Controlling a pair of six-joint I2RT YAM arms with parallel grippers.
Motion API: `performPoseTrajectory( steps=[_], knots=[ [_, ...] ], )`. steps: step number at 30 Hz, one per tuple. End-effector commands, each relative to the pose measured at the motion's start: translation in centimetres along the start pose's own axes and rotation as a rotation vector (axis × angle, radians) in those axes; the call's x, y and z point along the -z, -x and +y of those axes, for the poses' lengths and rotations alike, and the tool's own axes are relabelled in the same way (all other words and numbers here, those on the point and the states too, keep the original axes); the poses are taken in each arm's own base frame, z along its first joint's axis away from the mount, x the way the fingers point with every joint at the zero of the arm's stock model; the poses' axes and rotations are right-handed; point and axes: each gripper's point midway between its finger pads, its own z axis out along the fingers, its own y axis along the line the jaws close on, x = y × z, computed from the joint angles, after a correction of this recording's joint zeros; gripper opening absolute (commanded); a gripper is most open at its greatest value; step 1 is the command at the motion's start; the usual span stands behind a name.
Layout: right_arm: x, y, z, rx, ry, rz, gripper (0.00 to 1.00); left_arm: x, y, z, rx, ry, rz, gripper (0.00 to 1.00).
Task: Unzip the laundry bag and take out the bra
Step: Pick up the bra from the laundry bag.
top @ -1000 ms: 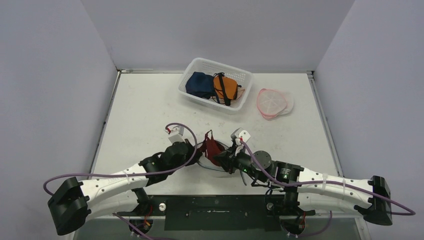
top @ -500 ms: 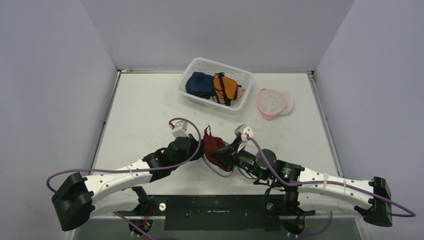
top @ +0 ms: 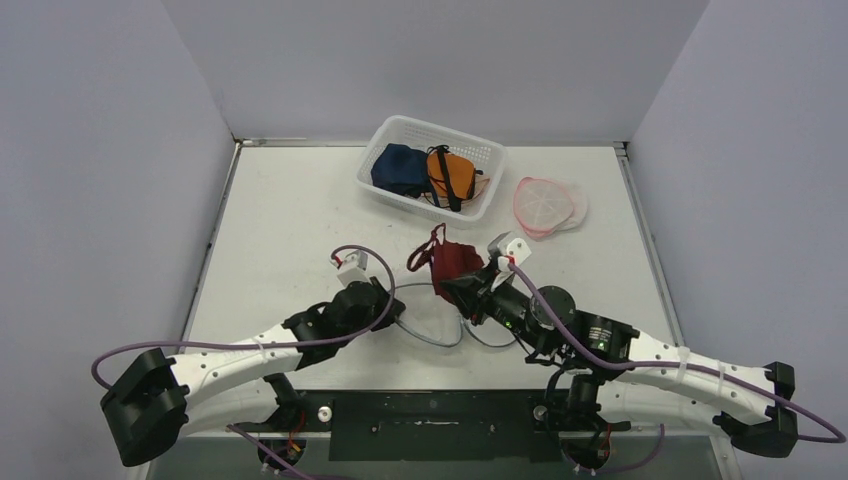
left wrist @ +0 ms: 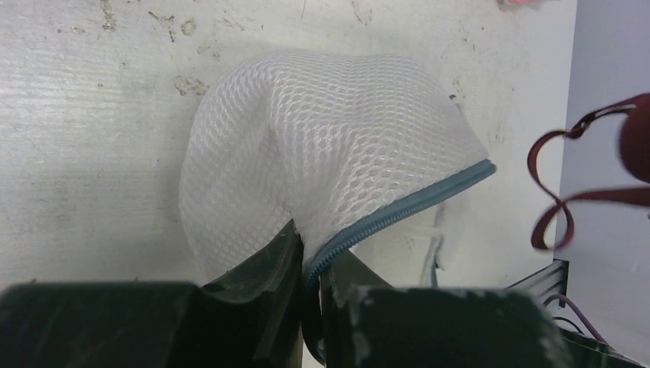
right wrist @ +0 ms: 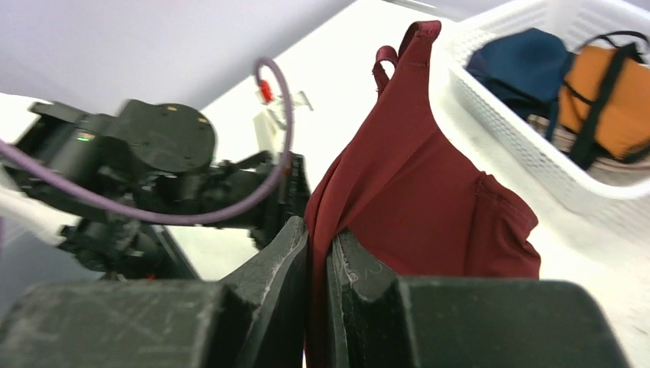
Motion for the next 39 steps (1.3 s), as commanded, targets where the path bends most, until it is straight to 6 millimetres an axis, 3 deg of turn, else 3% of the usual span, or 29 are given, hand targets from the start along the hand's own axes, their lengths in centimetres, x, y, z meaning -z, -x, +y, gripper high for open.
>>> performPoseTrajectory(
  steps=[1, 11, 13, 15, 21, 28, 34, 39],
  knots=[
    [0.0, -0.8, -3.7, 0.13, -0.187, 0.068, 0.05, 0.8, 1.2, -0.7, 0.028, -0.012, -0.029, 0.15],
    [-0.5, -2.9, -6.0, 0.285, -0.283, 0.127, 0.05, 4.5, 3.6, -3.1, 0.05, -0.038, -0.033, 0.8],
    [-0.6, -3.0, -6.0, 0.306, -0.284, 0.13, 0.05, 5.6, 4.6, -3.9, 0.064, -0.049, -0.044, 0.99],
    [-0.7, -3.0, -6.0, 0.323, -0.28, 0.13, 0.05, 6.8, 5.9, -5.4, 0.077, -0.095, -0.065, 0.96],
    [-0.7, -3.7, -5.5, 0.373, -0.273, 0.139, 0.05, 10.1, 8.7, -12.4, 0.092, -0.32, -0.073, 0.96],
    [-0.7, -4.4, -4.6, 0.42, -0.273, 0.155, 0.05, 9.7, 8.2, -17.9, 0.06, -0.437, 0.019, 0.96],
    [-0.7, -4.6, -4.3, 0.43, -0.266, 0.157, 0.05, 9.0, 7.3, -20.2, 0.026, -0.48, 0.059, 0.96],
    [-0.7, -4.5, -4.0, 0.424, -0.256, 0.15, 0.05, 7.3, 6.5, -19.4, 0.018, -0.426, 0.07, 1.0]
  ],
)
